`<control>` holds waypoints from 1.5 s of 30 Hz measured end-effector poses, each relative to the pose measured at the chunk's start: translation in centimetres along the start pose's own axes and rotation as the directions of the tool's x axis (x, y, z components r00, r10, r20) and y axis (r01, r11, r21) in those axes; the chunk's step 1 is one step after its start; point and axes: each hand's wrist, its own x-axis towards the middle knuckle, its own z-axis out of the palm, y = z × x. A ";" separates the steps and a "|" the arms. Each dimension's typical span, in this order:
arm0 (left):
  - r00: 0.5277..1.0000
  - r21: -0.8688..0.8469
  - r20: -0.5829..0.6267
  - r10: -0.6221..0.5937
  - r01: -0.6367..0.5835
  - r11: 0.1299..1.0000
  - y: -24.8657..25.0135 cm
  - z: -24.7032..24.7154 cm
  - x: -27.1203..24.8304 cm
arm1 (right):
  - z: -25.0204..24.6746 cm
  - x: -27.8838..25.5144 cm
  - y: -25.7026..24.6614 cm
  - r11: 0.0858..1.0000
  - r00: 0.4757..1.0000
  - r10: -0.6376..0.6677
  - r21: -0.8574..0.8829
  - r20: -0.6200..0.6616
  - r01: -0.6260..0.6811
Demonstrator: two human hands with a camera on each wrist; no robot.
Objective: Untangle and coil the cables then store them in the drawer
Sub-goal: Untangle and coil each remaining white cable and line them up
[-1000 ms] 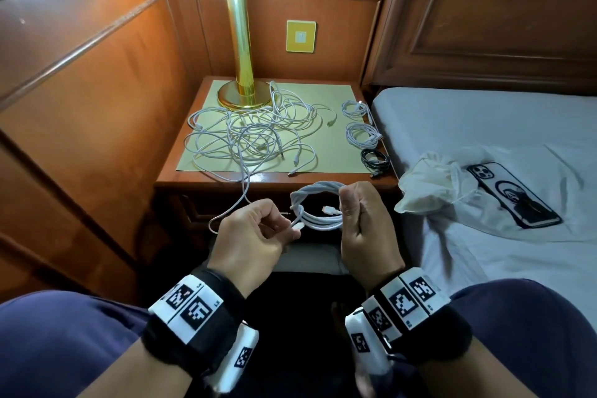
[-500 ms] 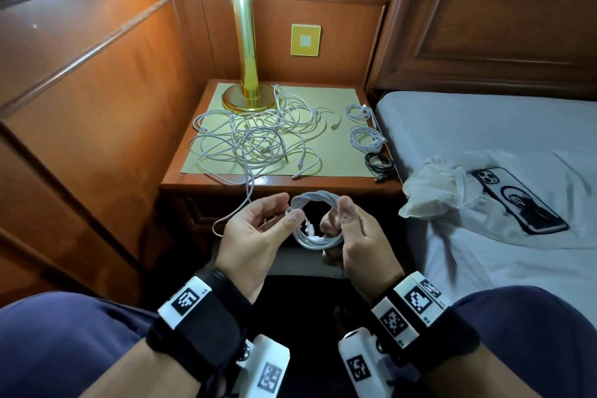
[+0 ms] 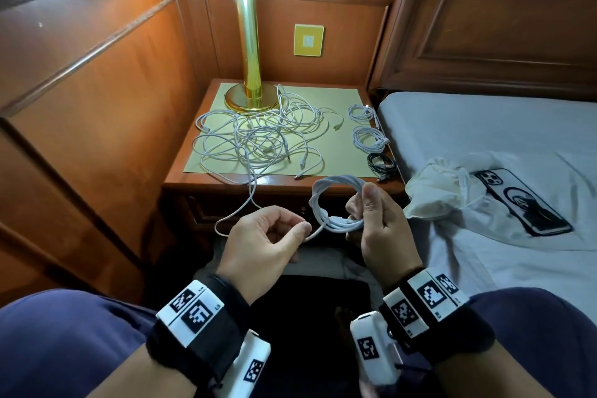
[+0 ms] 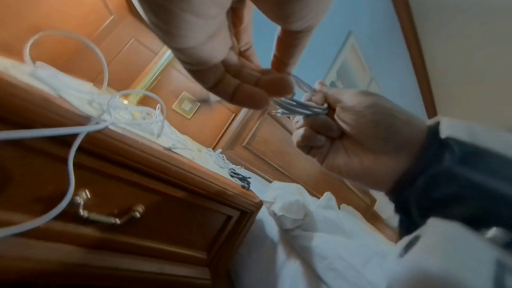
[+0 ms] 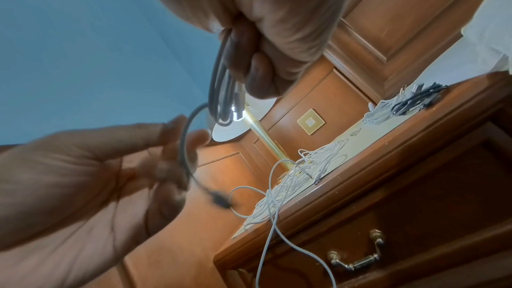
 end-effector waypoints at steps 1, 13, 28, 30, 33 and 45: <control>1.000 -0.034 0.025 -0.009 0.010 0.999 0.0 0.1 -0.1 | 0.0 0.0 0.0 1.000 1.000 -0.007 -0.006 -0.002 0.007; 0.987 -0.191 0.121 -0.106 0.128 0.973 -0.3 1.6 -1.3 | 0.4 -0.6 -0.1 0.996 0.998 0.054 0.065 0.014 -0.055; 0.991 -0.254 0.132 0.024 0.011 0.967 0.3 1.6 -1.6 | 1.4 -1.2 0.3 0.998 0.991 0.043 -0.044 0.124 -0.038; 0.988 -0.216 0.138 0.068 -0.037 0.976 0.4 1.4 -1.5 | 1.2 -1.2 0.4 0.992 0.994 -0.001 -0.128 0.111 0.016; 0.987 -0.232 0.139 0.075 -0.041 0.972 0.5 1.4 -1.5 | 1.1 -1.2 0.7 0.980 0.996 -0.011 -0.198 0.093 0.029; 0.991 -0.499 0.125 -0.048 0.105 0.860 -0.3 1.8 -0.5 | 0.8 -1.1 0.5 0.951 0.996 -0.024 -0.306 0.085 0.049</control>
